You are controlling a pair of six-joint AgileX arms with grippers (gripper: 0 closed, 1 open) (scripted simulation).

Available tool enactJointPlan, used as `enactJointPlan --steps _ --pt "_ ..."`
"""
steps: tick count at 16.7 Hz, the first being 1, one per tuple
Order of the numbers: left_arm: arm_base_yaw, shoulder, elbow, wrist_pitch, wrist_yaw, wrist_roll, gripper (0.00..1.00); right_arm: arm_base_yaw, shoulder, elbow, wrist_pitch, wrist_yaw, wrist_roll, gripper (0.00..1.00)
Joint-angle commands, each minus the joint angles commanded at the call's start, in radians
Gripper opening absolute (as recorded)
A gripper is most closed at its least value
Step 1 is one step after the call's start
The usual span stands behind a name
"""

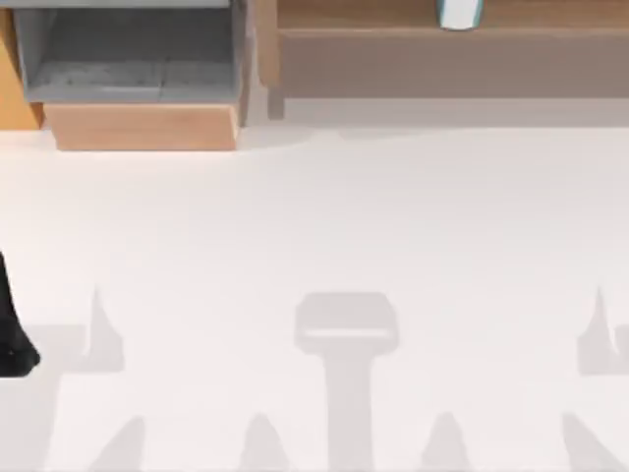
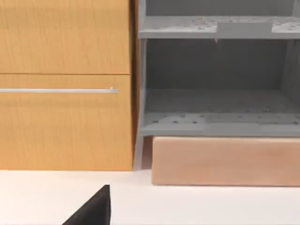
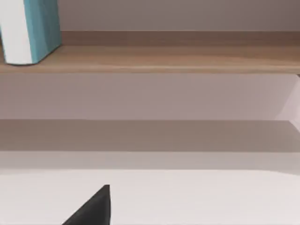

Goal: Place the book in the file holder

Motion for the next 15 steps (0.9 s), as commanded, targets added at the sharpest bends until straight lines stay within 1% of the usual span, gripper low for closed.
enactJointPlan --steps 4,7,11,15 --pt "-0.017 0.028 0.021 0.011 -0.015 0.002 1.0 0.0 0.0 0.0 0.0 0.0 0.0 1.0" --pt "-0.085 0.148 0.109 0.052 -0.076 0.008 1.0 0.0 0.0 0.0 0.0 0.0 0.0 1.0" --pt "-0.227 0.454 0.315 0.138 -0.207 0.019 1.0 0.0 0.0 0.0 0.0 0.0 0.0 1.0" --pt "-0.393 0.893 0.599 0.236 -0.363 0.03 1.0 0.0 0.0 0.0 0.0 0.0 0.0 1.0"
